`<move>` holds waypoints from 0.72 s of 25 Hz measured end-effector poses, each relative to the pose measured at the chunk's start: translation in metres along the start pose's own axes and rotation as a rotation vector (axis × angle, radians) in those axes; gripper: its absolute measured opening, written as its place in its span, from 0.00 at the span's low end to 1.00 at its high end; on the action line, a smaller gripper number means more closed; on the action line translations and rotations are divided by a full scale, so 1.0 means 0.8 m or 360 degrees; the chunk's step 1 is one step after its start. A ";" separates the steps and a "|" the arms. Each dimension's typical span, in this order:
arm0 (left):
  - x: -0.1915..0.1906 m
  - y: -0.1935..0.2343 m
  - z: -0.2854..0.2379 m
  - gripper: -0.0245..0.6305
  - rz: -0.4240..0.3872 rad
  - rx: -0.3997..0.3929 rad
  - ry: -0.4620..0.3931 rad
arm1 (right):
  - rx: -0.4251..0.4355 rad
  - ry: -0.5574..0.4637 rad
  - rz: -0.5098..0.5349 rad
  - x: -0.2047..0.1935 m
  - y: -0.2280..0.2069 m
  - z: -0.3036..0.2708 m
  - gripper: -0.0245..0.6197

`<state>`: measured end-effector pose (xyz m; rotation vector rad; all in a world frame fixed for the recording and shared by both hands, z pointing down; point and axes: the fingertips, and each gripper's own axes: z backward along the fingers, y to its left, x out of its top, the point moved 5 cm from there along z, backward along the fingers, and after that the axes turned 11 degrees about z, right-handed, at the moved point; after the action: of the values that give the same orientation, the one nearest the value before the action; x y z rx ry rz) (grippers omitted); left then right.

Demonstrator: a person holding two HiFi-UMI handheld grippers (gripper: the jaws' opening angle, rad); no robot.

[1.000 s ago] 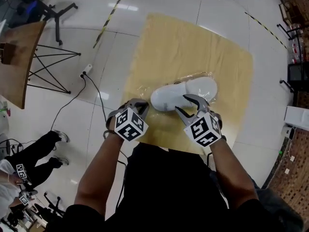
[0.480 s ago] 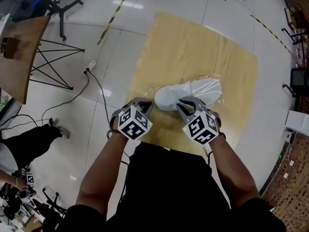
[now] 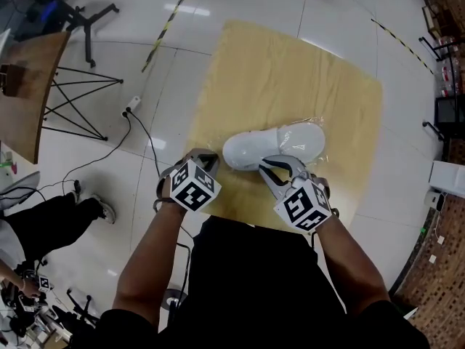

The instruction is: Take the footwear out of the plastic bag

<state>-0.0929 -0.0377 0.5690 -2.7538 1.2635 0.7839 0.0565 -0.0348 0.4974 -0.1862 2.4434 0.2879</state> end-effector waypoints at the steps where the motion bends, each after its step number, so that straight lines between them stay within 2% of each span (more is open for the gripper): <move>1: 0.001 0.002 0.002 0.05 0.0020 -0.0008 -0.0014 | 0.0007 -0.0037 -0.0012 0.002 0.001 0.008 0.12; 3: 0.007 0.007 0.011 0.05 0.0097 -0.0062 -0.0100 | -0.0016 -0.0107 -0.0060 -0.002 -0.003 0.028 0.17; 5: 0.016 0.014 0.024 0.05 0.0267 -0.0154 -0.0232 | -0.0115 -0.0134 -0.0195 -0.024 -0.018 0.054 0.20; 8: 0.027 0.026 0.034 0.05 0.0690 -0.0323 -0.0397 | -0.0373 -0.0037 -0.0622 -0.105 -0.057 0.097 0.20; 10: 0.030 0.031 0.032 0.07 0.0886 -0.0413 -0.0424 | -0.0501 0.0035 -0.0999 -0.170 -0.079 0.119 0.23; 11: 0.029 0.032 0.029 0.08 0.0912 -0.0424 -0.0415 | -0.0532 0.0046 -0.1175 -0.196 -0.086 0.125 0.24; 13: 0.027 0.032 0.024 0.08 0.0852 -0.0385 -0.0376 | -0.0541 0.0046 -0.1416 -0.230 -0.091 0.129 0.25; 15: 0.027 0.027 0.018 0.08 0.0777 -0.0352 -0.0347 | -0.0507 0.0056 -0.1491 -0.243 -0.089 0.123 0.25; 18: 0.034 0.017 0.013 0.09 0.0767 -0.0363 -0.0345 | -0.0446 0.0093 -0.1488 -0.245 -0.082 0.108 0.25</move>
<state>-0.0921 -0.0640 0.5507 -2.4409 1.9185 1.2885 0.2731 -0.0643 0.5456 -1.4031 2.0848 0.1918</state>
